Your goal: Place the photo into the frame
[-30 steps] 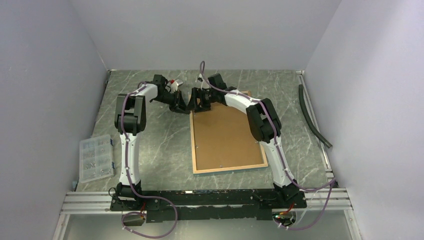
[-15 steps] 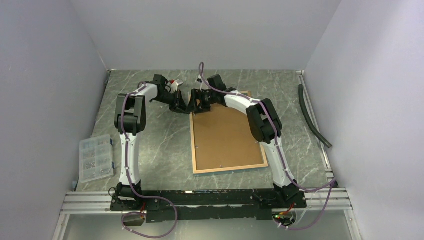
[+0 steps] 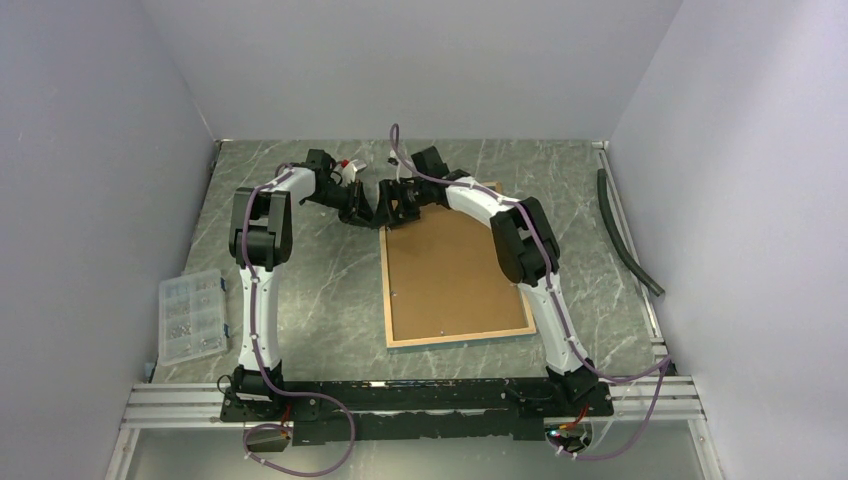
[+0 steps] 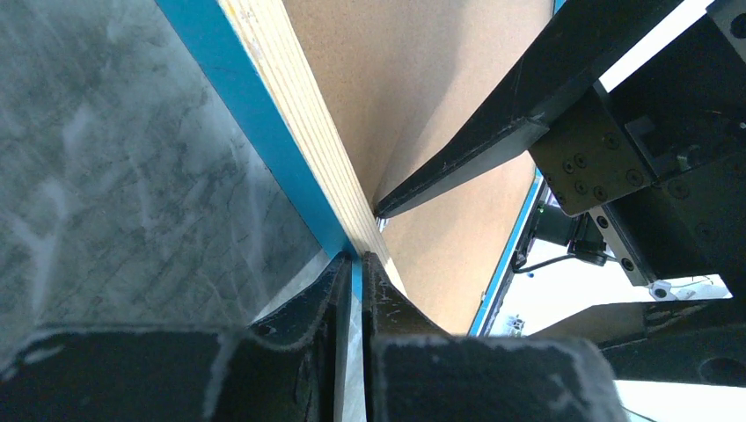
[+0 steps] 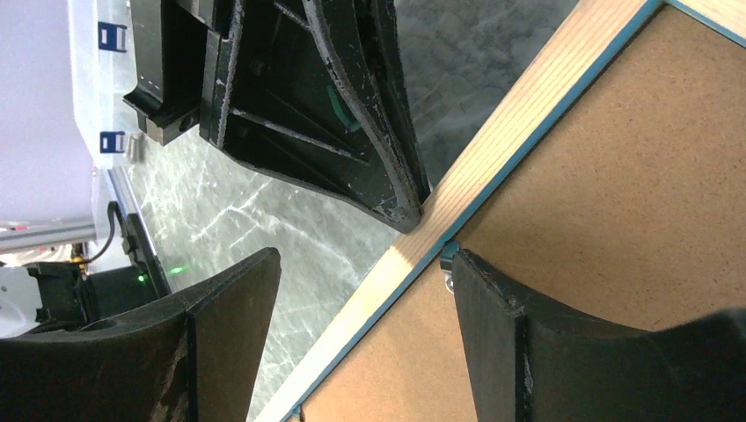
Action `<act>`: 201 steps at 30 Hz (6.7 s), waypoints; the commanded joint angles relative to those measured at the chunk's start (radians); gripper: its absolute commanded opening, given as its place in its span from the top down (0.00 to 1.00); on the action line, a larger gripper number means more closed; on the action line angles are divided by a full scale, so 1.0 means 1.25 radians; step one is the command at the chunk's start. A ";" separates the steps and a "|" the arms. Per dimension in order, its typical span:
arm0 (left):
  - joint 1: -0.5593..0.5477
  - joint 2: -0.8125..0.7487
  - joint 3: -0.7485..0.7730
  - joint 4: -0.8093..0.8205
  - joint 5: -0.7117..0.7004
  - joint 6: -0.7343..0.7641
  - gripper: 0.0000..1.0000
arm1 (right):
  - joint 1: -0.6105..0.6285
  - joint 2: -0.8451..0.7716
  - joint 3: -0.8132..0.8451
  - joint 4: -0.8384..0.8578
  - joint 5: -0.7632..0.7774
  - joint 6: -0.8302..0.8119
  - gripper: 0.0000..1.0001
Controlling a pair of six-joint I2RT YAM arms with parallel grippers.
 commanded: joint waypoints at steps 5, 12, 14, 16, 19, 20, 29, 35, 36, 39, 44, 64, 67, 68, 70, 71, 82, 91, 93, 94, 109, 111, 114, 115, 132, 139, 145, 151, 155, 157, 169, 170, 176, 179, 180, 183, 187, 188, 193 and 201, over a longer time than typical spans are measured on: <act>-0.027 0.001 -0.007 -0.012 -0.042 0.021 0.88 | 0.057 0.054 0.062 -0.110 -0.101 -0.062 0.25; -0.027 -0.004 -0.011 -0.016 -0.039 0.025 0.88 | 0.092 0.068 0.076 -0.137 -0.100 -0.085 0.25; -0.027 -0.007 -0.014 -0.018 -0.038 0.028 0.88 | 0.090 0.062 0.080 -0.147 -0.078 -0.091 0.26; -0.027 -0.013 -0.017 -0.028 -0.037 0.034 0.89 | 0.072 0.029 0.054 -0.112 -0.026 -0.075 0.26; -0.026 -0.026 -0.027 -0.034 -0.039 0.044 0.89 | 0.017 -0.058 -0.050 0.033 0.018 0.011 0.28; -0.026 -0.030 -0.031 -0.034 -0.040 0.047 0.89 | -0.001 -0.079 -0.080 0.077 0.024 0.040 0.30; -0.025 -0.032 -0.049 -0.028 -0.038 0.045 0.89 | -0.027 -0.077 -0.139 0.163 0.017 0.128 0.52; -0.025 -0.028 -0.042 -0.032 -0.039 0.048 0.89 | -0.031 -0.064 -0.122 0.160 0.028 0.132 0.61; -0.025 -0.028 -0.041 -0.032 -0.038 0.046 0.89 | -0.030 -0.058 -0.109 0.148 0.026 0.131 0.65; -0.025 -0.027 -0.041 -0.028 -0.038 0.044 0.89 | -0.028 -0.036 -0.084 0.112 0.024 0.118 0.81; -0.025 -0.026 -0.042 -0.027 -0.038 0.043 0.89 | -0.029 -0.027 -0.084 0.077 0.053 0.095 0.93; -0.026 -0.021 -0.033 -0.027 -0.032 0.036 0.89 | -0.020 0.026 -0.028 -0.027 0.063 0.018 0.95; -0.026 -0.022 -0.032 -0.029 -0.032 0.037 0.89 | -0.008 0.041 -0.004 -0.055 0.071 0.003 0.95; -0.026 -0.020 -0.030 -0.031 -0.032 0.037 0.89 | -0.005 0.046 0.004 -0.063 0.075 0.000 0.95; -0.026 -0.019 -0.029 -0.033 -0.032 0.037 0.89 | -0.002 0.050 0.011 -0.071 0.075 -0.005 0.95; -0.026 -0.020 -0.029 -0.033 -0.032 0.038 0.90 | -0.001 0.051 0.011 -0.074 0.075 -0.008 0.95; -0.027 -0.018 -0.025 -0.031 -0.031 0.036 0.89 | 0.010 0.064 0.031 -0.104 0.019 -0.027 0.97; -0.027 -0.018 -0.025 -0.028 -0.030 0.036 0.90 | 0.019 0.047 -0.091 0.024 -0.112 0.101 0.97; -0.027 -0.021 -0.029 -0.027 -0.026 0.038 0.90 | 0.021 0.037 -0.131 0.063 -0.132 0.134 0.96; -0.027 -0.025 -0.032 -0.027 -0.026 0.039 0.90 | 0.021 0.032 -0.149 0.080 -0.138 0.154 0.96; 0.014 -0.192 -0.126 -0.143 -0.023 0.157 0.89 | -0.036 -0.085 -0.041 0.045 -0.034 0.178 0.35; 0.028 -0.212 -0.132 -0.172 -0.041 0.191 0.88 | -0.056 -0.129 -0.067 0.059 0.002 0.186 0.30; 0.030 -0.252 -0.176 -0.169 -0.068 0.221 0.88 | -0.111 -0.226 -0.167 0.111 0.059 0.213 0.21; 0.028 -0.263 -0.190 -0.165 -0.075 0.230 0.87 | -0.135 -0.258 -0.202 0.127 0.075 0.225 0.18; -0.177 -0.425 -0.457 -0.060 -0.396 0.410 0.87 | -0.425 -0.441 -0.486 -0.002 0.465 0.225 0.00; -0.237 -0.462 -0.500 -0.042 -0.429 0.439 0.88 | -0.396 -0.335 -0.420 -0.009 0.382 0.215 0.00; -0.264 -0.444 -0.486 -0.045 -0.420 0.432 0.88 | -0.325 -0.254 -0.339 -0.017 0.325 0.226 0.00; -0.283 -0.430 -0.498 -0.054 -0.404 0.424 0.88 | -0.176 -0.130 -0.143 -0.036 0.253 0.232 0.00; -0.320 -0.447 -0.503 -0.082 -0.376 0.429 0.86 | -0.096 -0.046 0.012 -0.090 0.219 0.208 0.00; -0.345 -0.459 -0.507 -0.105 -0.352 0.449 0.85 | -0.083 -0.040 0.029 -0.090 0.209 0.197 0.00; -0.275 -0.487 -0.359 -0.374 -0.246 0.626 0.69 | -0.170 -0.244 -0.106 -0.118 0.363 0.137 0.00; -0.241 -0.483 -0.325 -0.371 -0.251 0.611 0.69 | -0.170 -0.268 -0.131 -0.118 0.381 0.140 0.00; -0.003 -0.334 -0.088 -0.211 -0.345 0.368 0.70 | -0.208 -0.469 -0.380 -0.116 0.477 0.228 0.00; 0.086 -0.234 0.006 -0.170 -0.283 0.267 0.70 | -0.238 -0.602 -0.545 -0.104 0.485 0.270 0.00; 0.107 -0.207 0.025 -0.154 -0.246 0.240 0.70 | -0.251 -0.640 -0.590 -0.108 0.482 0.275 0.00; 0.141 -0.150 0.034 -0.129 -0.162 0.205 0.69 | -0.273 -0.744 -0.715 -0.124 0.448 0.282 0.00; 0.141 -0.126 0.004 -0.105 -0.125 0.196 0.69 | -0.283 -0.840 -0.851 -0.169 0.386 0.288 0.00; 0.141 -0.129 -0.015 -0.095 -0.112 0.191 0.68 | -0.284 -0.861 -0.877 -0.176 0.375 0.293 0.00; 0.139 -0.125 -0.057 -0.091 -0.078 0.194 0.65 | -0.287 -0.911 -0.980 -0.170 0.318 0.326 0.00; 0.112 -0.147 -0.127 -0.088 -0.099 0.235 0.62 | -0.293 -0.886 -1.033 -0.148 0.314 0.325 0.00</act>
